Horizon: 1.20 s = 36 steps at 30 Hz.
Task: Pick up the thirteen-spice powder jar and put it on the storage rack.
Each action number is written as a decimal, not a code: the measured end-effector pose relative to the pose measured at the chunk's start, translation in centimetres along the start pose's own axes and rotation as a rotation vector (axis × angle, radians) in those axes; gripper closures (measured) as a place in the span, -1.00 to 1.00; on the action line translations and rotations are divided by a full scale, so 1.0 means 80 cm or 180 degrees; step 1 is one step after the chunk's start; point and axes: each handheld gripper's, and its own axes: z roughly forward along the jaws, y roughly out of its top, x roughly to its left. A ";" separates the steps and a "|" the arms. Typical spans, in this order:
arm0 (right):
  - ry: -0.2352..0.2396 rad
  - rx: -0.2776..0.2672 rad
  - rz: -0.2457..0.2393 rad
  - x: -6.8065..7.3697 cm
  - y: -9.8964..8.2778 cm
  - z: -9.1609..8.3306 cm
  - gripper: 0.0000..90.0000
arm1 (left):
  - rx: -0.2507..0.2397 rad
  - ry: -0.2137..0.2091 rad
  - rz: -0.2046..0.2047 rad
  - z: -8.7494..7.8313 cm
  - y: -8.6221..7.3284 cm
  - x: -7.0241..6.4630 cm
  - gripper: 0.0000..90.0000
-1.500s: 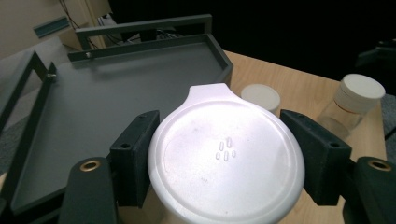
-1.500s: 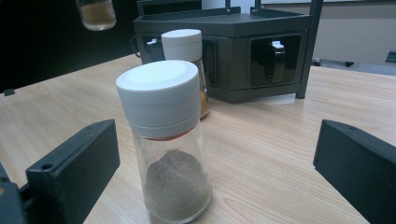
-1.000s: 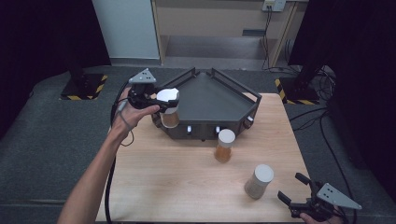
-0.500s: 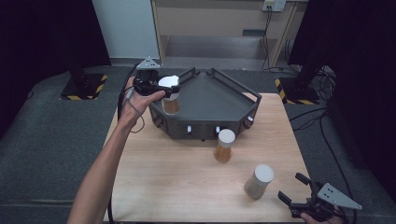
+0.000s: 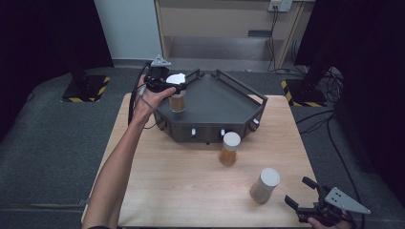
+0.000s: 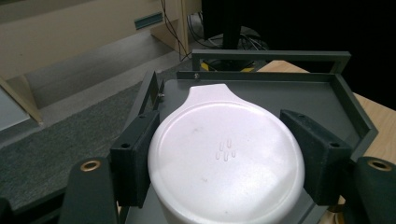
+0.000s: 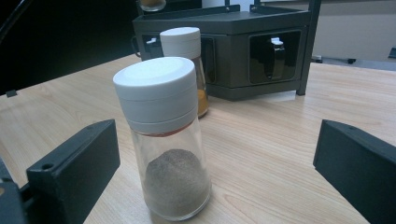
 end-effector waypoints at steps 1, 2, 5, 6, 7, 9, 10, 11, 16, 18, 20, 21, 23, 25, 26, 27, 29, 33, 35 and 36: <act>0.0002 -0.0002 0.0001 0.000 0.000 0.000 -0.98 | 0.0000 0.0001 -0.0013 0.001 -0.001 0.001 -0.32; 0.0003 -0.0001 0.0000 0.001 0.000 0.000 -0.98 | -0.0010 0.0003 -0.0035 0.003 -0.002 0.001 -0.32; 0.0007 0.0001 0.0001 0.000 0.000 0.000 -0.98 | -0.0030 0.0019 -0.0078 0.006 -0.005 0.003 -0.32; 0.0004 0.0002 0.0002 0.001 0.000 0.000 -0.98 | -0.0022 0.0025 -0.0078 0.007 -0.006 0.003 -0.32; 0.0007 0.0001 0.0002 0.001 0.000 0.000 -0.98 | -0.0016 0.0038 -0.0076 0.008 -0.006 0.002 -0.32; 0.0010 -0.0003 -0.0003 0.001 0.000 0.000 -0.98 | -0.0012 0.0058 -0.0095 0.011 -0.007 0.003 -0.32; 0.0010 -0.0006 -0.0005 0.001 0.000 0.000 -0.98 | -0.0006 0.0052 -0.0121 0.012 -0.008 0.004 -0.32; 0.0010 -0.0008 -0.0003 0.001 0.000 0.000 -0.98 | -0.0006 0.0053 -0.0137 0.012 -0.009 0.005 -0.32; 0.0017 -0.0010 -0.0001 0.001 0.000 0.000 -0.98 | 0.0041 0.0072 -0.0126 0.017 -0.011 0.005 -0.32; 0.0019 -0.0009 0.0000 0.001 0.000 0.000 -0.98 | 0.0033 0.0067 -0.0136 0.018 -0.012 0.005 -0.32; 0.0024 -0.0013 0.0000 0.000 0.000 0.000 -0.97 | 0.0043 0.0063 -0.0133 0.019 -0.011 0.004 -0.32; 0.0022 -0.0011 -0.0001 0.000 0.000 0.000 -0.98 | 0.0050 0.0063 -0.0123 0.020 -0.011 0.003 -0.32; 0.0023 -0.0010 0.0002 0.000 0.000 0.000 -0.98 | 0.0062 0.0064 -0.0121 0.023 -0.011 0.002 -0.32; 0.0027 -0.0008 -0.0002 0.000 0.000 0.000 -0.98 | 0.0074 0.0057 -0.0126 0.025 -0.011 0.001 -0.32; 0.0030 -0.0016 -0.0006 0.000 0.000 0.000 -0.98 | 0.0079 0.0048 -0.0133 0.027 -0.011 0.002 -0.32; 0.0028 -0.0013 -0.0002 0.001 0.000 0.000 -0.98 | 0.0085 0.0044 -0.0137 0.028 -0.011 0.002 -0.32; 0.0024 -0.0014 0.0004 0.000 0.000 0.000 -0.98 | 0.0105 0.0044 -0.0131 0.030 -0.011 0.001 -0.32; 0.0034 -0.0008 0.0005 0.000 0.000 0.000 -0.97 | 0.0103 0.0036 -0.0141 0.033 -0.014 0.002 -0.32; 0.0036 -0.0009 0.0002 0.000 0.000 0.000 -0.97 | 0.0054 0.0046 -0.0194 0.034 -0.019 0.003 -0.32; 0.0036 -0.0008 0.0007 0.000 0.000 0.000 -0.97 | 0.0036 0.0049 -0.0206 0.033 -0.021 0.003 -0.32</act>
